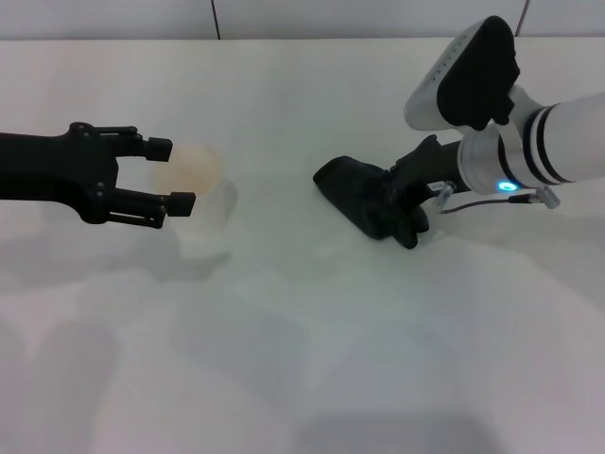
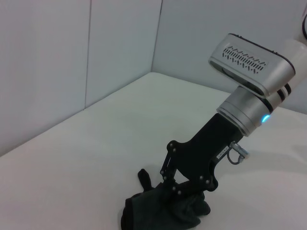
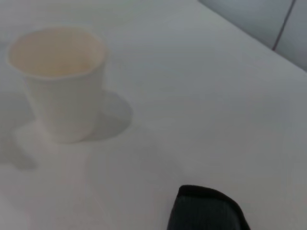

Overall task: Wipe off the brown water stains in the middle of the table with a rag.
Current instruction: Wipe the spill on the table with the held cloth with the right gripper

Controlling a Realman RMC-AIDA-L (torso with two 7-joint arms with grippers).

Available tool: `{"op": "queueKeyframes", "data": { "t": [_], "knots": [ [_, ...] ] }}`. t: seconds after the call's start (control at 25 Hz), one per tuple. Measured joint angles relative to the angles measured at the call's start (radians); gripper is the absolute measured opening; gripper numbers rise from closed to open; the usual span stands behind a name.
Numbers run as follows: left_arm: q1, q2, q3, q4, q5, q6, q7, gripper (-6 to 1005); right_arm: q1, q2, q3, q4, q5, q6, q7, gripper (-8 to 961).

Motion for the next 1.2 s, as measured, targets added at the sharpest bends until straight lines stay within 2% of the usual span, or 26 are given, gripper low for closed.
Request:
{"op": "queueKeyframes", "data": {
  "t": [0.28,0.56,0.88,1.2],
  "knots": [
    [0.0,-0.001,0.0,0.0,0.0,-0.001,0.0,888,-0.024,-0.001,-0.002,-0.035,0.0,-0.07,-0.001,82],
    [-0.004,-0.001,0.0,0.0,0.0,-0.001,0.002,888,-0.053,0.002,-0.006,-0.113,0.009,-0.198,-0.015,91],
    [-0.005,-0.001,0.0,0.0,-0.001,-0.003,0.002,888,-0.054,0.006,-0.021,-0.14,0.014,-0.29,-0.028,101],
    [-0.006,-0.001,0.0,0.0,-0.002,-0.004,0.002,888,-0.065,0.005,-0.026,-0.153,0.029,-0.307,-0.026,111]
  ]
}}
